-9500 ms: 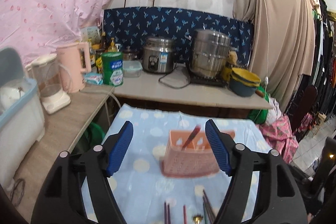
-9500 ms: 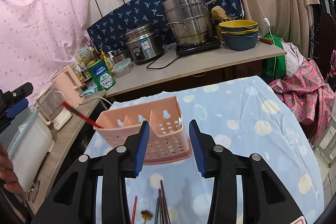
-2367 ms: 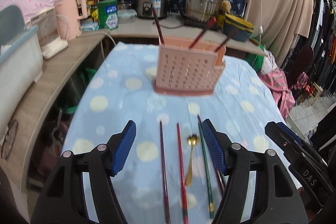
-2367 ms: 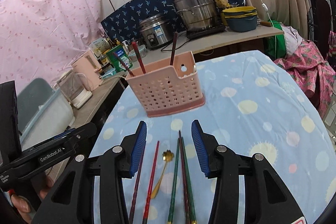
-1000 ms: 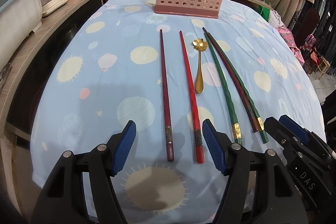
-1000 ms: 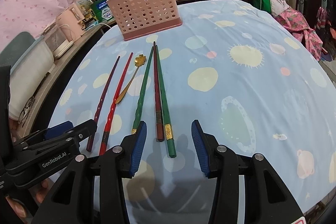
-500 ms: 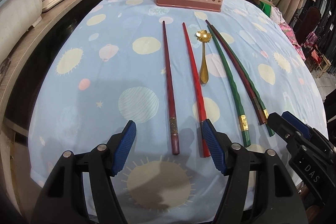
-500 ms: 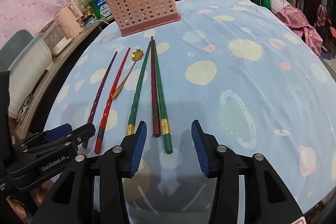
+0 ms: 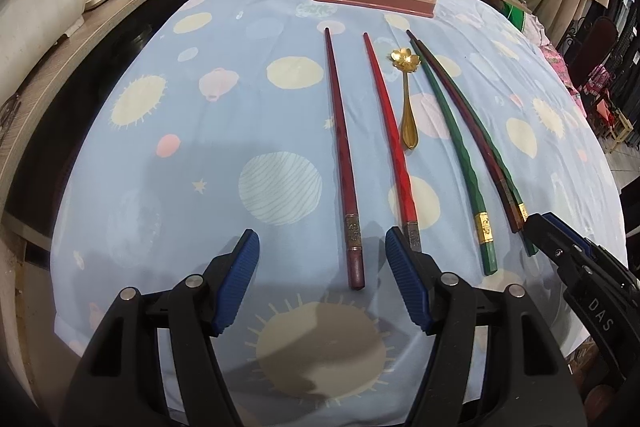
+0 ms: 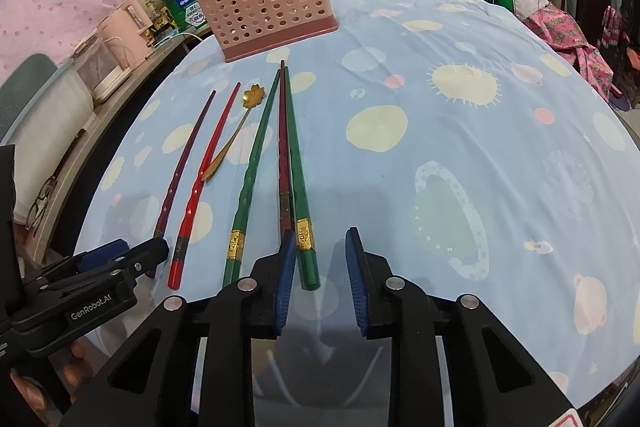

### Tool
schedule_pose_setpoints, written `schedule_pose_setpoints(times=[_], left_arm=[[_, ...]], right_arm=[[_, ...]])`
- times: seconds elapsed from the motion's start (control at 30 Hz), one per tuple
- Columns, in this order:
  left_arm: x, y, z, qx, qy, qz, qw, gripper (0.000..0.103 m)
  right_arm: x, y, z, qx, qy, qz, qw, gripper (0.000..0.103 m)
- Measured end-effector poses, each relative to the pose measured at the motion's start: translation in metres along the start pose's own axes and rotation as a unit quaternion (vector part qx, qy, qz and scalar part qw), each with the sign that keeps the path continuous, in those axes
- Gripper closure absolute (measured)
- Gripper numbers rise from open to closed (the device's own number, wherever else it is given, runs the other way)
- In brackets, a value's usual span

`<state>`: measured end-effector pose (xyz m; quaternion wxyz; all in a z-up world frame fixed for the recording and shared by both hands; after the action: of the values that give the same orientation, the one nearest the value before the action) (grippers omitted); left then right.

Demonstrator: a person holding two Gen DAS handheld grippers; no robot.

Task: Organize utensils
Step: 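Grasp a dark-red chopstick with the left tool while the right tool grasps a green chopstick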

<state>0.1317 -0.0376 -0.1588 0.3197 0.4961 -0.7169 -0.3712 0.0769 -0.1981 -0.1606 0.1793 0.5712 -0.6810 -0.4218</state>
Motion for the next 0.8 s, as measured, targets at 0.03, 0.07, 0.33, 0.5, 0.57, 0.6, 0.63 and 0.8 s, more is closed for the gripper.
schedule_pose_setpoints(times=[0.03, 0.07, 0.33, 0.5, 0.57, 0.6, 0.63, 0.8], left_arm=[[0.0, 0.0, 0.0, 0.0, 0.0, 0.0, 1.0, 0.041], [0.0, 0.0, 0.0, 0.0, 0.001, 0.0, 1.0, 0.041], [-0.007, -0.003, -0.001, 0.006, -0.002, -0.009, 0.9999, 0.041], [-0.007, -0.004, -0.001, 0.011, -0.004, -0.009, 0.9999, 0.041], [-0.009, -0.004, -0.001, 0.013, -0.004, -0.01, 0.9999, 0.044], [-0.01, -0.003, -0.001, 0.014, -0.003, -0.011, 0.9998, 0.046], [-0.01, -0.003, -0.001, 0.015, -0.003, -0.011, 0.9998, 0.048], [-0.015, -0.001, -0.003, 0.018, 0.008, 0.001, 0.9998, 0.071]], right_arm=[[0.0, 0.0, 0.001, 0.0, 0.001, 0.0, 1.0, 0.082], [0.001, -0.001, 0.001, 0.0, 0.001, 0.001, 1.0, 0.082], [0.002, -0.003, 0.003, 0.001, 0.011, 0.011, 1.0, 0.087], [0.003, -0.004, 0.004, 0.001, 0.013, 0.013, 1.0, 0.089], [0.003, -0.003, 0.004, 0.002, 0.014, 0.014, 1.0, 0.09], [0.003, -0.003, 0.004, 0.002, 0.015, 0.015, 1.0, 0.09], [0.003, -0.003, 0.004, 0.002, 0.015, 0.016, 1.0, 0.091], [0.002, -0.003, 0.003, 0.003, 0.019, 0.018, 1.0, 0.091]])
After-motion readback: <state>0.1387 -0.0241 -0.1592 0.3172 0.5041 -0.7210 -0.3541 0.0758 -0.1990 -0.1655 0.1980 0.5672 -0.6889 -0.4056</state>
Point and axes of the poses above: each gripper's, at about its wrist camera, not at the fingertips, and y roughly against the way its jaws point, x to its right, z to its underside, the point moved 10 cm from there along -y, roughly the way its jaws point, and after that the axes turned 3 degrees about z, right-handed, at the moved point
